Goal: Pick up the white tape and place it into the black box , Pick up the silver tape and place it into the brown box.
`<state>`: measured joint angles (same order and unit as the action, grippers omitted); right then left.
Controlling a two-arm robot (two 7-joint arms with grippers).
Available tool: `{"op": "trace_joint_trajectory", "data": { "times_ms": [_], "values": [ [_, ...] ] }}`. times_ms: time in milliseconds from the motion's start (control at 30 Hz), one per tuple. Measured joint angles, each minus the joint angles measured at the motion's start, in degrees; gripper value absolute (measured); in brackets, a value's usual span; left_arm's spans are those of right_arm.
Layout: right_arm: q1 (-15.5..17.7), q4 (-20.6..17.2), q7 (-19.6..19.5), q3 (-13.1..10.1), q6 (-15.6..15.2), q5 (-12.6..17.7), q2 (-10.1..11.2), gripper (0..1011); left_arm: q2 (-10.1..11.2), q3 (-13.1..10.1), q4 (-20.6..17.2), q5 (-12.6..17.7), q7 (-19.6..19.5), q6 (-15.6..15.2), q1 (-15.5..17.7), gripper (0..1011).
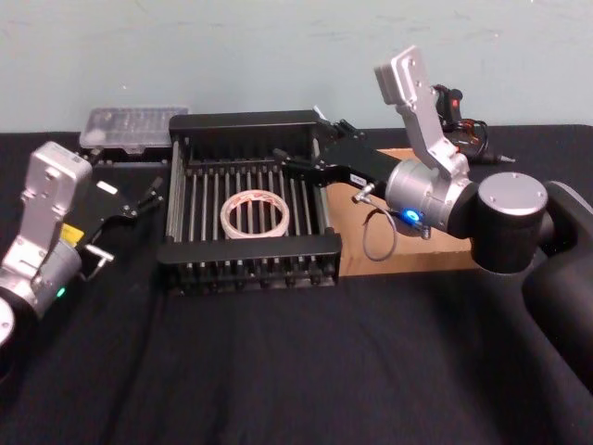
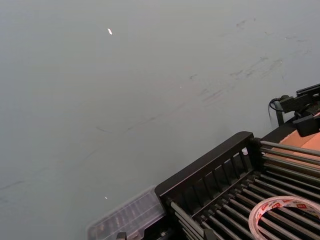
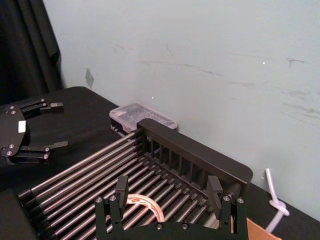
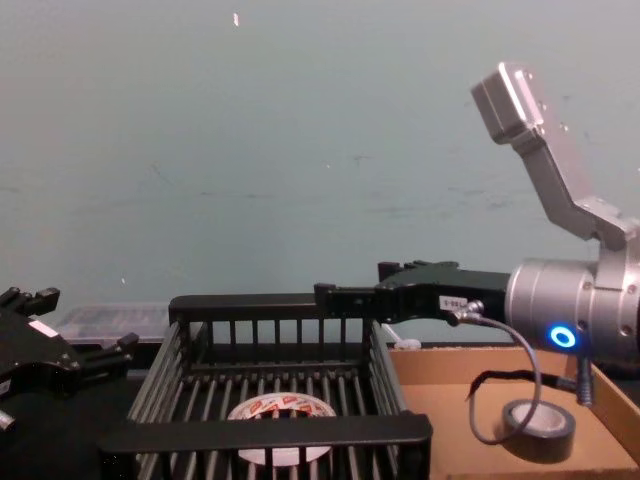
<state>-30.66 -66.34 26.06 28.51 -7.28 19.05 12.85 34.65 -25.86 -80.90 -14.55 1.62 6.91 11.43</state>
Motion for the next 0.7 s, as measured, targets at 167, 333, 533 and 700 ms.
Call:
{"op": "trace_joint_trajectory", "data": {
  "times_ms": [167,333,533,700],
  "values": [
    [2.1,-3.0,-1.6,-0.8,-0.3,-0.1,0.8,1002,0.0,0.0,0.0,0.0,0.0,0.0,0.0,1001],
    [3.9,-5.3,-3.0,-1.6,-0.7,-0.3,1.5,1002,0.0,0.0,0.0,0.0,0.0,0.0,0.0,1001],
    [6.6,-8.8,-4.7,-3.0,-0.9,-0.8,2.5,1002,0.0,0.0,0.0,0.0,0.0,0.0,0.0,1001],
    [8.9,-11.6,-5.6,-4.0,-0.9,-1.0,3.5,1002,0.0,0.0,0.0,0.0,0.0,0.0,0.0,1001]
  ]
}}
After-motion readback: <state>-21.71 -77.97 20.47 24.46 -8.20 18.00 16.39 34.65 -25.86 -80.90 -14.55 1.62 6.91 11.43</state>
